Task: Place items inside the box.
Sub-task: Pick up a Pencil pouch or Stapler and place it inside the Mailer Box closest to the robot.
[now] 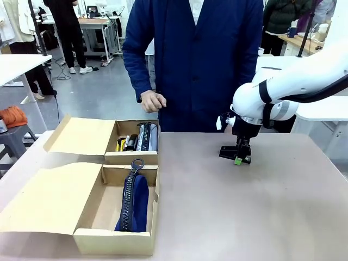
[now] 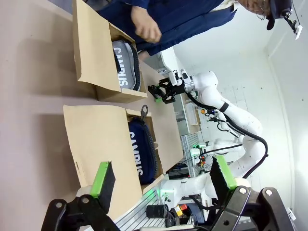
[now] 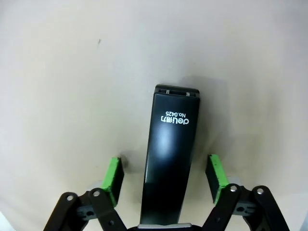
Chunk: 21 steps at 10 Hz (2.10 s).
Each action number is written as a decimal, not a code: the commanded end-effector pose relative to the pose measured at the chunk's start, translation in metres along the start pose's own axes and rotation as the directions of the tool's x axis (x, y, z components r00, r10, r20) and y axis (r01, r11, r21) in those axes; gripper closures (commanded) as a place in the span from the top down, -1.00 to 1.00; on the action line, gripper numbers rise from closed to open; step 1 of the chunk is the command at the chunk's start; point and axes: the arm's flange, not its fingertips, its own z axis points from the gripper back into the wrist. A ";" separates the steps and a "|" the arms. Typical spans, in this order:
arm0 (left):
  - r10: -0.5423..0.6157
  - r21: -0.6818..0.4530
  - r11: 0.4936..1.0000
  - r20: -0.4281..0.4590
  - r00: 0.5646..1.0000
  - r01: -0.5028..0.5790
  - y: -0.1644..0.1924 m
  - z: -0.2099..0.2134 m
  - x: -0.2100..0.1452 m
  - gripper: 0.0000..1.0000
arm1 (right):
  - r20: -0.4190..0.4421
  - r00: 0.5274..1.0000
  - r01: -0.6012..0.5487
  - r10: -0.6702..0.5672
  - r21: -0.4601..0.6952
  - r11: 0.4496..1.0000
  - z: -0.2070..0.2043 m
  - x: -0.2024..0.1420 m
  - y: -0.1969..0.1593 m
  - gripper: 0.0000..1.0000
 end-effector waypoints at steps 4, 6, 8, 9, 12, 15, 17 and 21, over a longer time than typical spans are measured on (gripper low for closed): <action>-0.021 -0.019 1.000 0.016 1.000 0.022 -0.002 0.000 0.000 1.00 | -0.035 0.999 0.032 -0.033 -0.020 0.999 -0.006 0.006 -0.003 -0.74; -0.021 -0.019 1.000 0.016 1.000 0.022 -0.002 0.000 0.000 1.00 | -0.052 0.998 0.035 -0.036 -0.021 0.999 -0.006 0.005 -0.002 -1.00; -0.021 -0.019 1.000 0.016 1.000 0.022 -0.002 0.000 0.000 1.00 | -0.055 0.998 0.027 -0.028 -0.016 1.000 -0.006 0.005 -0.002 -1.00; -0.021 -0.019 1.000 0.016 1.000 0.022 -0.002 0.000 0.000 1.00 | -0.052 0.998 0.028 -0.029 -0.005 1.000 -0.006 0.004 -0.003 -1.00; -0.021 -0.019 1.000 0.016 1.000 0.022 -0.002 0.000 0.000 1.00 | -0.002 0.969 0.248 -0.248 0.012 0.969 0.046 -0.016 0.040 -1.00; -0.021 -0.019 1.000 0.016 1.000 0.022 -0.002 0.000 0.000 1.00 | 0.076 0.923 0.383 -0.378 -0.073 0.921 0.113 -0.057 0.172 -1.00; -0.021 -0.019 1.000 0.016 1.000 0.022 -0.002 0.000 0.000 1.00 | 0.067 0.877 0.480 -0.477 -0.065 0.875 0.107 -0.073 0.218 -1.00; -0.021 -0.019 1.000 0.016 1.000 0.022 -0.002 0.000 0.000 1.00 | 0.059 0.891 0.452 -0.449 -0.038 0.891 0.105 -0.083 0.219 -0.66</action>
